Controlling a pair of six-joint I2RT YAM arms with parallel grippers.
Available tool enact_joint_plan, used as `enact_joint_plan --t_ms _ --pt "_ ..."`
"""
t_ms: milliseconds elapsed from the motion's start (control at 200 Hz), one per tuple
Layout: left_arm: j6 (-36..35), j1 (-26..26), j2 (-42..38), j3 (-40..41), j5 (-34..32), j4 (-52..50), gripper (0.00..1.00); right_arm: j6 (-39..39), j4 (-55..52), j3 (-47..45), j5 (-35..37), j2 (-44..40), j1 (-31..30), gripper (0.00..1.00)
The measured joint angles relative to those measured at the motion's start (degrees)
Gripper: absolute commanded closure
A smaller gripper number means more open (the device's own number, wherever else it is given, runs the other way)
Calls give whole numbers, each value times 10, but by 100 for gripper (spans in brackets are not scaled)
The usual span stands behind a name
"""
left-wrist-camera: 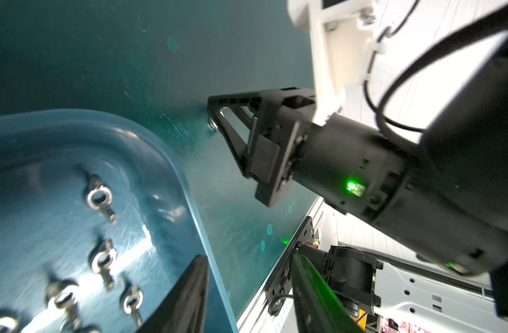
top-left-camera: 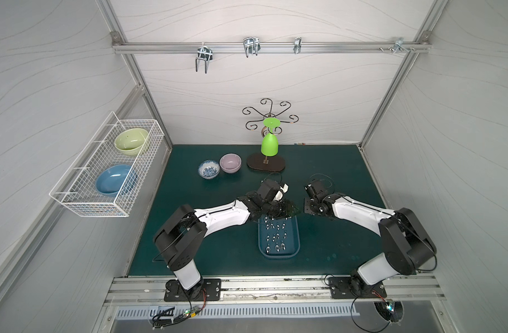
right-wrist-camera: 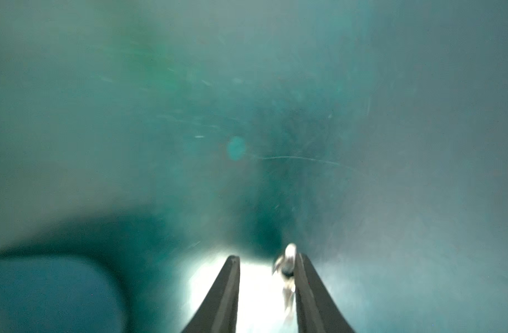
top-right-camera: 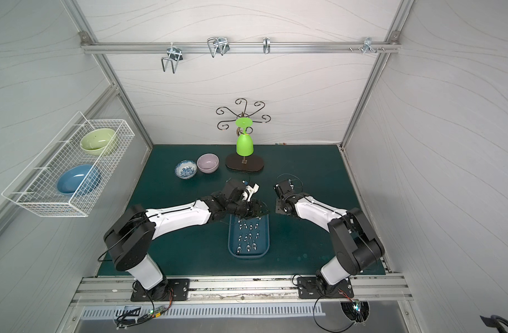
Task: Take out the wing nut from the storage box
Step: Place the wing nut at the center of the board, then pick up the wing nut from the storage box.
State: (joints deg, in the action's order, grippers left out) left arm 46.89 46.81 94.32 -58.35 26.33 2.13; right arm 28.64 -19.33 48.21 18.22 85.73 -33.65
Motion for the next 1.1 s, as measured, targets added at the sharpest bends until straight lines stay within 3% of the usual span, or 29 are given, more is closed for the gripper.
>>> enact_joint_plan --t_ms 195,420,655,1100 --pt "-16 -32 -105 44 -40 -39 49 3 -30 60 22 -40 -111 63" --pt "3 -154 -192 155 -70 -63 50 15 -30 126 10 39 -212 63" --pt "17 -172 -226 224 -84 -94 50 19 -23 152 -21 120 -214 61" --pt "12 -180 -237 229 -87 -96 50 26 1 172 -59 191 -187 65"
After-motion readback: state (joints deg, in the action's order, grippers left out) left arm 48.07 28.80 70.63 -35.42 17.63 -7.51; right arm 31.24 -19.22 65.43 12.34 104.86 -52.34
